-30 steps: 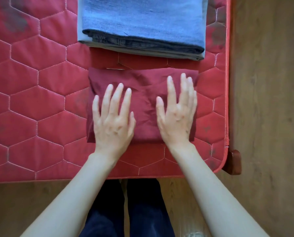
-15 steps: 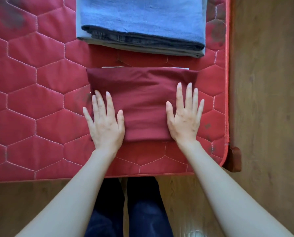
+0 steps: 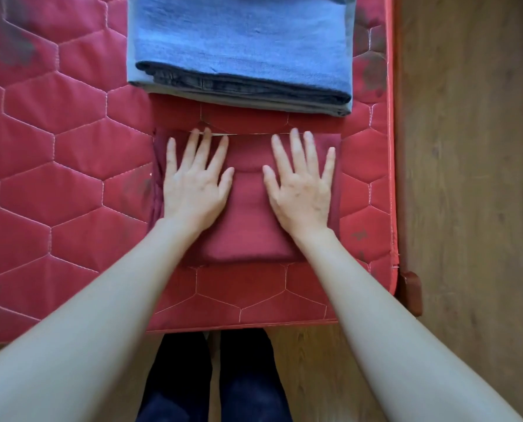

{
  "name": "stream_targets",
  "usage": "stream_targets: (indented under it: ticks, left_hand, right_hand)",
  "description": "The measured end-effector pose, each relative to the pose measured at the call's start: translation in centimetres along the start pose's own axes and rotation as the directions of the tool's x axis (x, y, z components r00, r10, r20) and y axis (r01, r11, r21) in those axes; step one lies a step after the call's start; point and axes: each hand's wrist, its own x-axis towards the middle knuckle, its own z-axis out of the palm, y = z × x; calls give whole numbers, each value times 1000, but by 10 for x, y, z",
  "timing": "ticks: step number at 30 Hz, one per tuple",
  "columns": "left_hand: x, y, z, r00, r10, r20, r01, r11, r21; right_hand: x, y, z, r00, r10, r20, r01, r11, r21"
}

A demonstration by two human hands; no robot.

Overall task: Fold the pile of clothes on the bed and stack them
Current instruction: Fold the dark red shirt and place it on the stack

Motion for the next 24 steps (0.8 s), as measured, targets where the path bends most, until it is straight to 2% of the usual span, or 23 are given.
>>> stream_targets:
  ticks: [3, 9, 11, 13, 16, 18, 20, 23, 24]
  left_hand:
    - [-3, -21, 0, 995, -86, -52, 83, 995, -54]
    - [-11, -24, 10, 996, -84, -20, 80, 983, -165]
    - [-7, -25, 11, 996, -89, -2, 87, 982, -165]
    - [-7, -24, 6, 994, -104, 27, 106, 988, -113]
    - [-7, -14, -6, 993, -83, -79, 82, 997, -12]
    - [-11, 5, -11, 979, 4, -205, -6, 1000, -6]
    - [-23, 24, -8, 965, 85, -249, -93, 995, -19]
    - [-45, 36, 8, 989, 120, -86, -119, 993, 8]
    - [-48, 35, 12, 991, 121, -48, -121, 993, 16]
  right_hand:
    - [1, 13, 1, 996, 90, 0, -89, 995, 49]
    - [0, 20, 12, 995, 73, 73, -88, 971, 222]
    - [2, 19, 11, 994, 70, 85, -88, 970, 226]
    - [3, 17, 5, 989, 97, 107, -113, 983, 147]
    - [1, 2, -7, 989, 146, 4, -146, 989, 1]
    - [-5, -16, -12, 983, 120, -138, -114, 992, 51]
    - [-19, -32, -10, 988, 39, -151, -27, 996, 80]
    - [-39, -39, 5, 998, -56, 35, 56, 998, -16]
    - [-41, -38, 8, 996, -72, 52, 73, 997, -23]
